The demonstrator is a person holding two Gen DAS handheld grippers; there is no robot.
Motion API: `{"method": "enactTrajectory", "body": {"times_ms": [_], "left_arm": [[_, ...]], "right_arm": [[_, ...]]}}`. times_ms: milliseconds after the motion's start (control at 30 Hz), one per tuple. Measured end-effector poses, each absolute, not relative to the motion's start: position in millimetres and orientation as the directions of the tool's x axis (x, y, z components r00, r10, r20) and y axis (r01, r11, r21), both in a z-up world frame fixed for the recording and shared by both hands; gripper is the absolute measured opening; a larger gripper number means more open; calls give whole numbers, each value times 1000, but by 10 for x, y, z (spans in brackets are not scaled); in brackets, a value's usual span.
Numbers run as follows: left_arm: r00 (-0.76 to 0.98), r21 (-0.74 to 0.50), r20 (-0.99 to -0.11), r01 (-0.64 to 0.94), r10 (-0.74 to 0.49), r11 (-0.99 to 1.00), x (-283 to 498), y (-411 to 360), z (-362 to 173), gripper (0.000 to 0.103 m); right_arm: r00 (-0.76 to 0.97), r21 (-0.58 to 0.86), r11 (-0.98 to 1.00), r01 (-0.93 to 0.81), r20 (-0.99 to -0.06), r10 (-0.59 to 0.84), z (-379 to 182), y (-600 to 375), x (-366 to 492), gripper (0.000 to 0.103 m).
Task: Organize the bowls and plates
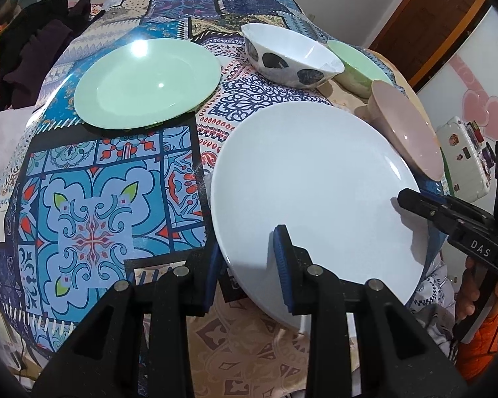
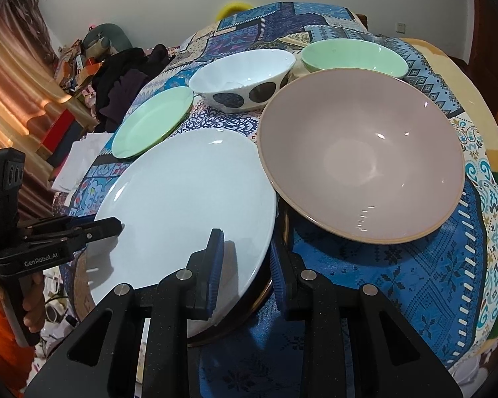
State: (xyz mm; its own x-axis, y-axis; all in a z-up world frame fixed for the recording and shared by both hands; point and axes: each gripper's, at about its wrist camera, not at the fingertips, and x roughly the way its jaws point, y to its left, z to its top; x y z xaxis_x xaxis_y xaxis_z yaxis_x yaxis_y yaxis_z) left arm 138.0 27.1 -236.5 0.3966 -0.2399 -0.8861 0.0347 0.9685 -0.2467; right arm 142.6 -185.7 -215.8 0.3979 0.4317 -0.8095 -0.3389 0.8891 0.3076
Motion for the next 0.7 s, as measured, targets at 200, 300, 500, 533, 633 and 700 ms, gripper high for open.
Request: {"method": "enactTrajectory", "body": {"times_ms": [200,300,500,533,633,700], "left_arm": [[399,-229,-888,47,-229,972,1352,259,-2354,31],[407,-215,-887,56,-219,975,1318,243,-2329,31],[444,-220,-870,39,-214,975,1251,335,-2192,34],[450,-222,-867,36,-214,974,1241,353,-2166,35],[484,-217,-852,25,-202,976,1184,418,-2051,43],[508,-209,-840,20,-190,978,1155,442,-1977,47]], "right_arm": [[400,290,893,-343,-815,419,-2136,-1855,1405,24],[402,269,900,-344,-824,400,-2114,-1847,1385,24],[453,211,916,-341,-817,357,-1954,-1907,1292,27],[460,209,917,-341,-813,356,-1923,-1906,1291,27],[484,210,911,-354,-792,371,-1793,-1878,1293,29],[497,211,906,-367,-779,382,-1732,-1813,1307,33]]}}
